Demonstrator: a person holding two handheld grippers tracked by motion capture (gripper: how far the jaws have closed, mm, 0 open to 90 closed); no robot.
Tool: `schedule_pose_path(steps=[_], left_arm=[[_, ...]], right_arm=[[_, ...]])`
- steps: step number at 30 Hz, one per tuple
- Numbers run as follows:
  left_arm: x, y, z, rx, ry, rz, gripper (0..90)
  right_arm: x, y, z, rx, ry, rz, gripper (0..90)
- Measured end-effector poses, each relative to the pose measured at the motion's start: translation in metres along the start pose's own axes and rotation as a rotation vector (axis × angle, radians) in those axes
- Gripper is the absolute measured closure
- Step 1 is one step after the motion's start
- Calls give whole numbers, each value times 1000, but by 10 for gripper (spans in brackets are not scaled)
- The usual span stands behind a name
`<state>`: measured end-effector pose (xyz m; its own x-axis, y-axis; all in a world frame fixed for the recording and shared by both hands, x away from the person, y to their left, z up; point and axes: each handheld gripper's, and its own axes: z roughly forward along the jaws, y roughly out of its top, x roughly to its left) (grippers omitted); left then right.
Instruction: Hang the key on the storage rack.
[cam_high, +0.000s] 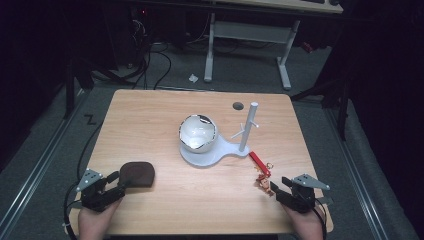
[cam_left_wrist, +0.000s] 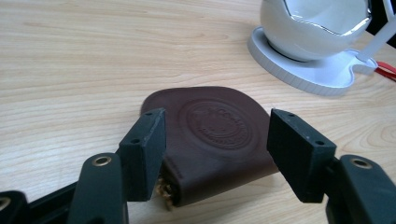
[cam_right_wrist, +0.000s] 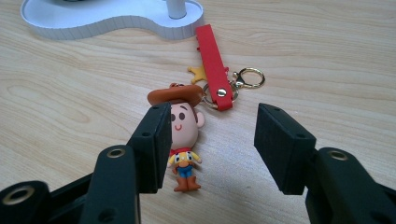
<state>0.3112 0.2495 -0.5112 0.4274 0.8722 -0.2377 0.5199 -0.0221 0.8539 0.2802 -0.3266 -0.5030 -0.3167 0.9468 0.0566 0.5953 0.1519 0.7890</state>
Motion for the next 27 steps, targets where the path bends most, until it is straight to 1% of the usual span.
schedule_pose_path(steps=[7, 9, 10, 12, 14, 15, 16, 18, 20, 21, 23, 24, 26, 27], left_arm=[[-15, 0, 4, 1, -28, 58, 388], [-18, 0, 5, 0, -36, 64, 394], [-19, -1, 6, 4, -38, 70, 393], [-22, -1, 7, 11, -25, 95, 390], [-24, -1, 7, 4, -24, 111, 390], [-24, 0, 7, 5, -27, 122, 390], [-25, 0, 7, 2, -27, 134, 390], [-26, -1, 7, 2, -30, 163, 396], [-27, -1, 8, 4, -29, 188, 400], [-27, -1, 9, 12, -32, 196, 397], [-26, -1, 9, 15, -37, 197, 384], [-26, -1, 9, 15, -41, 196, 384], [-24, 0, 8, 9, -56, 194, 357], [-23, 0, 8, 7, -56, 192, 350]], right_arm=[[1, -1, 1, 7, -1, -12, 492], [2, -1, 2, 11, -4, -17, 495], [2, -2, 1, 14, -4, -9, 495], [2, -2, 1, 21, 1, 6, 496], [2, -2, 1, 27, 2, 7, 496], [3, -2, 2, 50, -1, 7, 495], [3, -2, 2, 50, -1, 7, 495], [4, 0, 2, 74, -10, 2, 491], [5, 2, 2, 100, -19, -11, 488], [7, 3, 2, 127, -30, -26, 484], [9, 4, 2, 162, -31, -38, 479], [9, 4, 2, 162, -31, -38, 479], [11, 4, 3, 192, -33, -50, 475], [12, 4, 3, 205, -30, -52, 475]])
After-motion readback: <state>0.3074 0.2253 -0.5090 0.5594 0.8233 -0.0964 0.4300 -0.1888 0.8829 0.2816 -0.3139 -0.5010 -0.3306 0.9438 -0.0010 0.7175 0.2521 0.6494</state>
